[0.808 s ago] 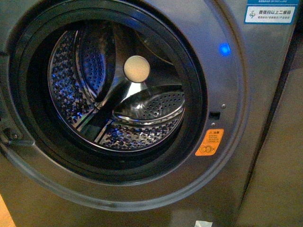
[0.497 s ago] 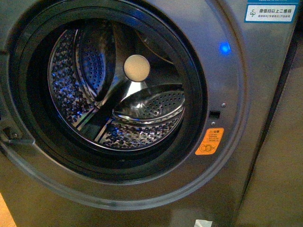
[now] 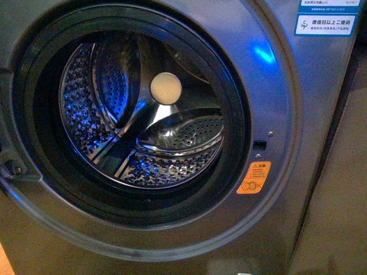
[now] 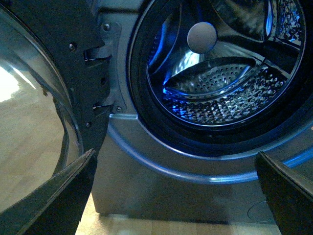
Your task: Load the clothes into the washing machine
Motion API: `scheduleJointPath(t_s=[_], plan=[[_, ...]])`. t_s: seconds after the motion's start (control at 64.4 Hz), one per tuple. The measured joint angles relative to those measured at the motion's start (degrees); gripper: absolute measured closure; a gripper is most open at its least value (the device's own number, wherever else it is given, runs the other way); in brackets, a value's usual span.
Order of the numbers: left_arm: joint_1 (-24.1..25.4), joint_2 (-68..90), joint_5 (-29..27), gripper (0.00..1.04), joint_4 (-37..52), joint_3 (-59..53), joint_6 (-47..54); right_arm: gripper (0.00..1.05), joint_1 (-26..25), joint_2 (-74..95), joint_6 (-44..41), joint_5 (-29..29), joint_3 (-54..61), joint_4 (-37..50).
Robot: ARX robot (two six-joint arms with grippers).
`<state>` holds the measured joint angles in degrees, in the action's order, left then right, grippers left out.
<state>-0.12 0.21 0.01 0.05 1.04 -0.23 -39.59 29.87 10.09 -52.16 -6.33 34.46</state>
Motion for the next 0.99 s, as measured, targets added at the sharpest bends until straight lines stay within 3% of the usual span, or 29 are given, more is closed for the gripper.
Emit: scheduleJointPath(t_s=[0.14,0.233,0.28,0.497,0.699,0.808,0.994], plan=[[0.0,0.0,0.0,0.07,0.0,0.0,0.0,0.07,-12.31,19.65,6.99,-5.2,-6.82,19.98],[0.0,0.0,0.0,0.07,0.0,0.0,0.0,0.07,-17.25,31.34,7.98,-3.98,-13.62,23.39],[0.0,0.0,0.0,0.07,0.0,0.0,0.0,0.07,-18.78,35.63,6.29,-2.38,-17.75,19.52],[0.0,0.0,-0.02,0.07,-0.02,0.0,0.0,0.07,-22.32,51.39,-12.94,4.98,-36.7,-13.66],[0.0,0.0,0.0,0.07,-0.02,0.0,0.0,0.07,-24.63,65.96,-27.89,10.34,-49.94,-35.52],[0.0,0.0,-0.02,0.07,-0.02,0.0,0.0,0.07,-25.27,75.6,-34.16,16.63,-54.86,-40.0],[0.0,0.0,-0.02,0.07,-0.02,0.0,0.0,0.07,-25.11,91.89,-37.9,24.76,-60.26,-40.61]])
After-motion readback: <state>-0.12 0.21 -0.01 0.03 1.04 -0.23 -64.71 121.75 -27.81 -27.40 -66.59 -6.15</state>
